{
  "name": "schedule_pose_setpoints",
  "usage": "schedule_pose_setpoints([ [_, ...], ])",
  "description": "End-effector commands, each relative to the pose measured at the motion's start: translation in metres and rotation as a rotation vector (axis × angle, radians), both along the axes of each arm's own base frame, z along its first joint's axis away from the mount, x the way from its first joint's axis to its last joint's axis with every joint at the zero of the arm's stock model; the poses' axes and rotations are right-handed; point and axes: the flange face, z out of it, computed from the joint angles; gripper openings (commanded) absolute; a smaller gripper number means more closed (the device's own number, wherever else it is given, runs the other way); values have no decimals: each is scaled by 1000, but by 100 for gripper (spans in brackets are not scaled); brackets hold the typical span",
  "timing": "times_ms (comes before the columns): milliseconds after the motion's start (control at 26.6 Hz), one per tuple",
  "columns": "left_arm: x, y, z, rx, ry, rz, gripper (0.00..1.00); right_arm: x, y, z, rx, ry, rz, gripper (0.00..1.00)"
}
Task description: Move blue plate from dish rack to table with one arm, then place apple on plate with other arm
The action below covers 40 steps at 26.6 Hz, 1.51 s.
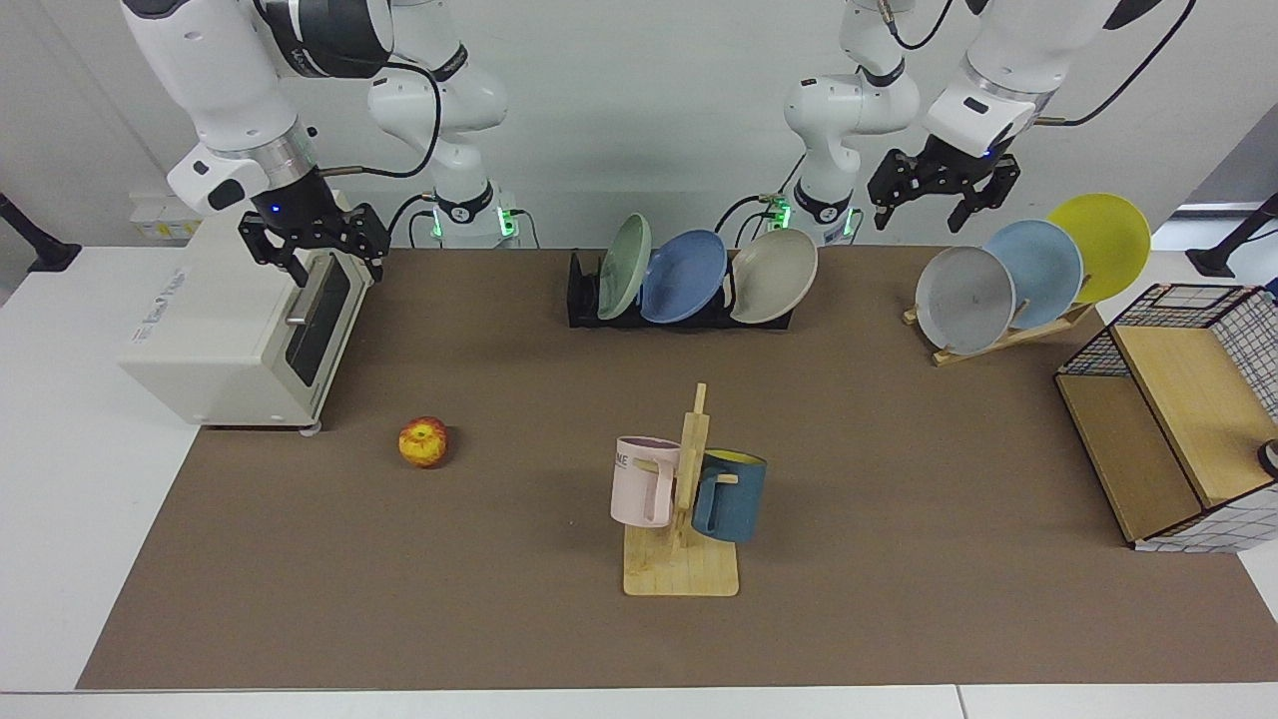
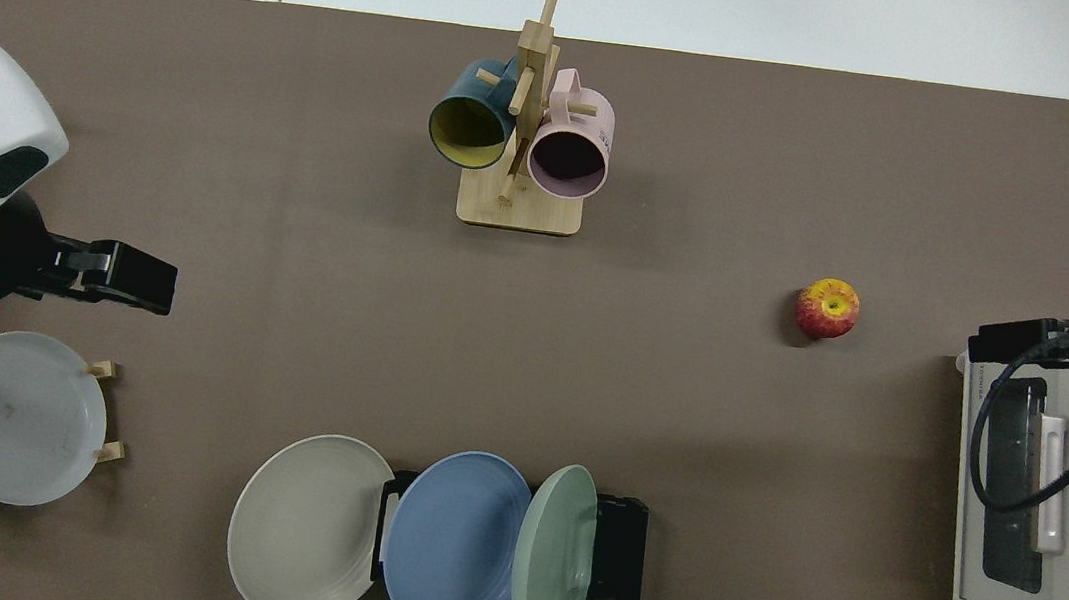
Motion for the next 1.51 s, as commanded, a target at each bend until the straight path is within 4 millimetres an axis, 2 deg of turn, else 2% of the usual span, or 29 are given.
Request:
schedule_pose_setpoints([
  [0, -5, 3, 3, 17, 11, 5, 100, -2, 1, 3, 22, -12, -7, 100],
  [414, -8, 1, -7, -69, 8, -13, 100, -3, 2, 4, 19, -13, -6, 100],
  [603, -25, -1, -15, -144, -34, -39, 100, -3, -1, 6, 7, -17, -6, 100],
  [753, -42, -11, -33, -157, -15, -83, 100, -2, -1, 4, 4, -30, -5, 100],
  [866, -54, -26, -54, -218, 14, -125, 100, 6, 0, -3, 2, -57, -8, 100],
  [979, -67, -49, -85, -243, 16, -147, 100, 16, 4, -17, 0, -76, -6, 100],
  [1054, -80, -71, -113, -237, 20, -178, 99, 24, 16, -37, -2, -58, 15, 100],
  [1130, -93, -88, -140, -233, 38, -200, 99, 30, 18, -55, -5, -53, 17, 100],
  [1280, -107, -97, -173, -250, 38, -192, 99, 40, 18, -95, -7, -60, 18, 100],
  [1356, -117, -113, -190, -248, 46, -212, 99, 47, 18, -110, -11, -60, 17, 100],
  [1469, -133, -124, -213, -237, 64, -213, 99, 60, 20, -135, -12, -66, 11, 100],
])
